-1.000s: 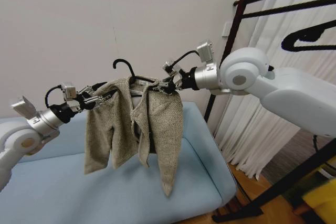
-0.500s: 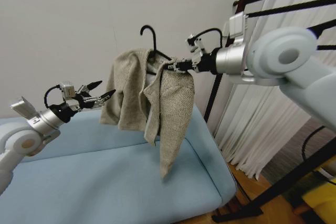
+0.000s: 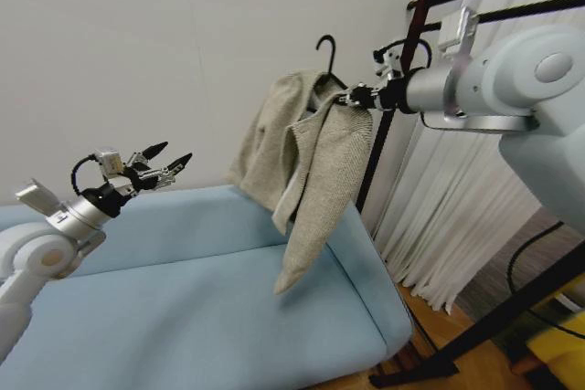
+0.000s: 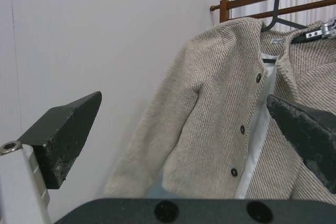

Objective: Pick up the clothes from the sofa and hang them on the clothes hanger.

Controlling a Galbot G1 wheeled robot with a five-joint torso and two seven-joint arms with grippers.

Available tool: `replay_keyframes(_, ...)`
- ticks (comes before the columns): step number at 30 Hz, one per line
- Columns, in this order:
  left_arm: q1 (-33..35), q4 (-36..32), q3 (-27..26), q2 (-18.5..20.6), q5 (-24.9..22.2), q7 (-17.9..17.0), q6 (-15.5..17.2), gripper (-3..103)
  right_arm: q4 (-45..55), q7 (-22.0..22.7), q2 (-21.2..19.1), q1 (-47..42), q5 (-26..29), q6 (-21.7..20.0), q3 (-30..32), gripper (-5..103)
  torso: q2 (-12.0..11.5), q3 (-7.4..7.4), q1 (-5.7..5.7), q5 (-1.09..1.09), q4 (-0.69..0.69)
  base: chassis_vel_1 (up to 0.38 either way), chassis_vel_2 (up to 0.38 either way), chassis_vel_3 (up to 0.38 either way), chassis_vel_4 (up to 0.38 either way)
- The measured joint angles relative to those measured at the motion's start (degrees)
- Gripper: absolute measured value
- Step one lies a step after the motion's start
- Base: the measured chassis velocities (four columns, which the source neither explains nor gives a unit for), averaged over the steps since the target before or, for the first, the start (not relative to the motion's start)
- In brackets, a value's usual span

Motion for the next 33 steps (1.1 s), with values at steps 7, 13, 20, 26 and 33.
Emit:
replay_keyframes(7, 0.73, 0.06, 0.34, -2.18, 0.98, 0.57, 0.00, 100, -9.48, 8.12, 3.93, 6.26, 4.21, 1.75, -3.42, 6, -0.01, 0.01, 0.01, -0.01, 0.04, 0.000, 0.000, 0.000, 0.000)
replay_keyframes(13, 0.99, 0.62, 0.50, -4.58, 1.79, 1.45, 0.00, 100, -20.08, 17.99, 10.31, 16.42, 11.20, 8.70, -8.83, 6, 0.00, 0.00, 0.00, -0.04, 0.02, 0.000, 0.000, 0.000, 0.000)
replay_keyframes(20, 0.51, 1.68, 0.45, -6.44, 2.43, 2.42, -0.15, 100, -31.21, 23.98, 17.48, 23.24, 2.02, 16.27, -17.07, 6, -0.01, 0.01, 0.01, -0.02, 0.02, 0.000, 0.000, 0.000, 0.000)
replay_keyframes(26, 0.44, 1.70, 0.78, -8.15, 2.89, 2.91, -0.35, 100, -42.48, 28.22, 25.80, 24.89, -4.49, 21.22, -17.32, 6, 0.00, 0.01, 0.01, -0.04, 0.05, 0.000, 0.000, 0.000, 0.000)
replay_keyframes(33, 0.65, 1.37, -0.15, -8.92, 2.82, 3.04, -0.48, 100, -50.42, 26.42, 29.73, 24.29, -11.61, 21.92, -15.58, 6, 0.00, 0.01, 0.00, -0.01, 0.00, 0.000, 0.000, 0.000, 0.000)
